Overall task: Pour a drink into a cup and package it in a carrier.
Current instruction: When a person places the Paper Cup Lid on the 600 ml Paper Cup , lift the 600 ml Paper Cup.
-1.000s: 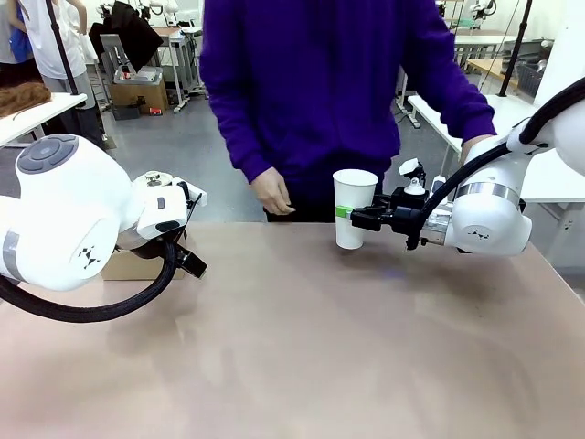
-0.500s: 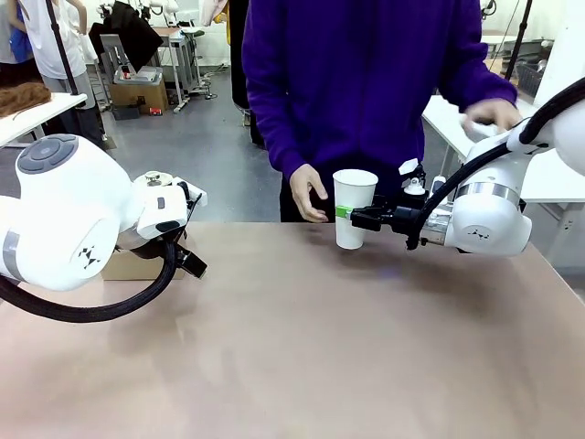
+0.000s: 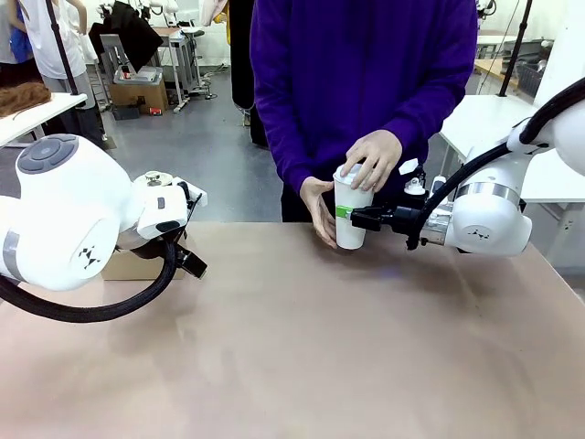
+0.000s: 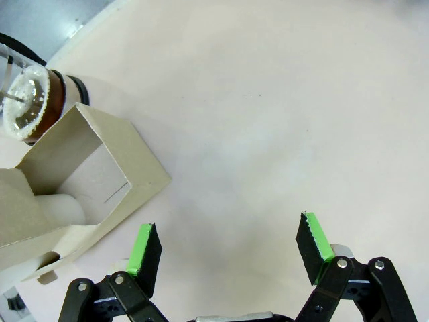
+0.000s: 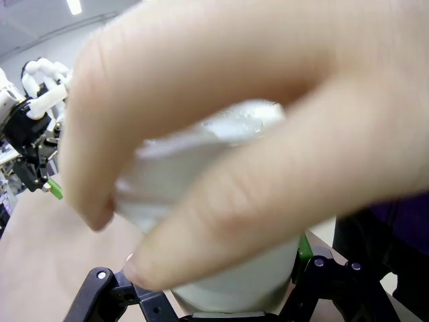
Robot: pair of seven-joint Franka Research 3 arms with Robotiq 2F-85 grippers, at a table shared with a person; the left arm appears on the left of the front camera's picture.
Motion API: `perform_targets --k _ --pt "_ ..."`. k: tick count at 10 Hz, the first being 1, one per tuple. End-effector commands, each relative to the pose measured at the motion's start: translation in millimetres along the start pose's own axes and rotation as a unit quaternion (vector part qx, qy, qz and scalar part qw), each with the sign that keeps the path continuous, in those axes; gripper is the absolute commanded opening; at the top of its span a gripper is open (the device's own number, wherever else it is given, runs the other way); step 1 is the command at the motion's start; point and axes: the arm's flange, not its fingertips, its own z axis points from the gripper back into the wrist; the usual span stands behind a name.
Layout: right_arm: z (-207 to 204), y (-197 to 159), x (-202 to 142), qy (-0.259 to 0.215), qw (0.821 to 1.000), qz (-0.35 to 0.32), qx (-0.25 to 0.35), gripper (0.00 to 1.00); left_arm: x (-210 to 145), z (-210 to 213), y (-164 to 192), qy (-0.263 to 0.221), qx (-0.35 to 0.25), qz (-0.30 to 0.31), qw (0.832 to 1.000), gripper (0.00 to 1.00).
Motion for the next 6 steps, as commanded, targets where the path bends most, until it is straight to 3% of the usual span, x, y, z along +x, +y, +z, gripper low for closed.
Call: perform_targets --k 1,6 --pt "-2.2 2.0 2.9 -0.001 1.0 0.0 -0.005 0.8 -0.1 0.4 -0.2 -0.001 -0.001 0.0 1.0 1.0" --pt "-2.2 2.0 2.9 -0.001 1.0 0.0 -0.005 0.8 -0.1 0.4 -0.2 -0.001 -0.001 0.0 1.0 1.0"
